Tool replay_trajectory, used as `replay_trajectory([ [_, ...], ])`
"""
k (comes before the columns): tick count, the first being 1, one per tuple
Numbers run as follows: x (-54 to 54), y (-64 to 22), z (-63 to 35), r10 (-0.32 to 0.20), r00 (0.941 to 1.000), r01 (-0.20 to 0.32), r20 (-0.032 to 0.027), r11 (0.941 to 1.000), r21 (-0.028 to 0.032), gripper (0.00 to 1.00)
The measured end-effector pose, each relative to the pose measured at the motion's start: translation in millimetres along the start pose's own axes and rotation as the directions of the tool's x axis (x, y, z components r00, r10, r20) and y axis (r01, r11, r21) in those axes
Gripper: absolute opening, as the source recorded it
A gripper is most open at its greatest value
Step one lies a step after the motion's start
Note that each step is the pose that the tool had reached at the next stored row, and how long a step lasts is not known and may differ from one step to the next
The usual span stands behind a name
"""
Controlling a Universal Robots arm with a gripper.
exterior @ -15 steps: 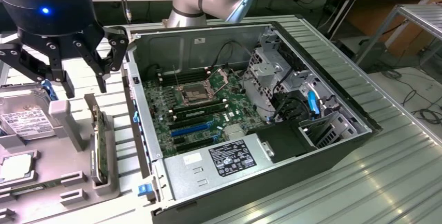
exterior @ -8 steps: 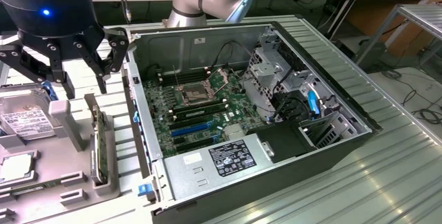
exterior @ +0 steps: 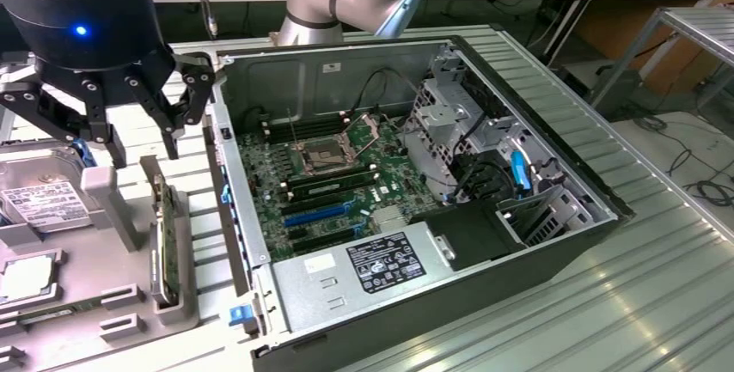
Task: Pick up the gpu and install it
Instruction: 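Pick up the gpu and move the gpu toward the slot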
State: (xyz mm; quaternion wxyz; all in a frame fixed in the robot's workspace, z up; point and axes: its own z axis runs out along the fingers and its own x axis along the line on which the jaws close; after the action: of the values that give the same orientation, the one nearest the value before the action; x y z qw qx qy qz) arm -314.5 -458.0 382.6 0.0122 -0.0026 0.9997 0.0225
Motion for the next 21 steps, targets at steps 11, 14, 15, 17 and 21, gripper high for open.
replay_trajectory([
  [11, 2.6, -0.6, 14.2, 0.003, 1.0000, -0.003, 0.0001, 1.0000, 0.0001, 0.48],
  [14, 3.8, -0.7, 15.8, 0.004, 1.0000, -0.004, -0.0001, 1.0000, 0.0003, 0.48],
  [15, 4.4, -0.7, 16.3, 0.004, 1.0000, -0.004, 0.0000, 1.0000, 0.0003, 0.48],
  [17, 6.1, -0.7, 17.1, 0.004, 1.0000, -0.004, 0.0004, 1.0000, 0.0001, 0.48],
  [21, 14.2, -0.8, 18.5, 0.004, 1.0000, -0.004, 0.0036, 1.0000, 0.0002, 0.48],
])
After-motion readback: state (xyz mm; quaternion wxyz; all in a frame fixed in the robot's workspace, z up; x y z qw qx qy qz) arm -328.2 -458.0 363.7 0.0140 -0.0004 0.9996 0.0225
